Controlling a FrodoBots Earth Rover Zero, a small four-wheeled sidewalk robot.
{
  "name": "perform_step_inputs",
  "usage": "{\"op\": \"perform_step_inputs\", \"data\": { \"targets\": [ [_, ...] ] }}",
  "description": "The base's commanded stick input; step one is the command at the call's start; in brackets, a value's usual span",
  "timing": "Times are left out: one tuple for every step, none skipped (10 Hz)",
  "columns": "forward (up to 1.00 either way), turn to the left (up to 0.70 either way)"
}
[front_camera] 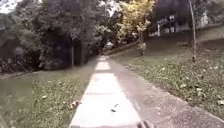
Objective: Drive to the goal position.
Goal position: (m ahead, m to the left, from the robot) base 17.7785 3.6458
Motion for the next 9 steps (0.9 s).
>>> {"op": "perform_step_inputs", "data": {
  "targets": [
    [0.7, -0.28],
    [0.7, -0.24],
    [0.7, -0.12],
    [0.7, 0.0],
    [0.7, 0.0],
    [0.7, 0.0],
    [0.7, 0.0],
    [0.7, 0.0],
    [0.7, 0.0]
  ]
}}
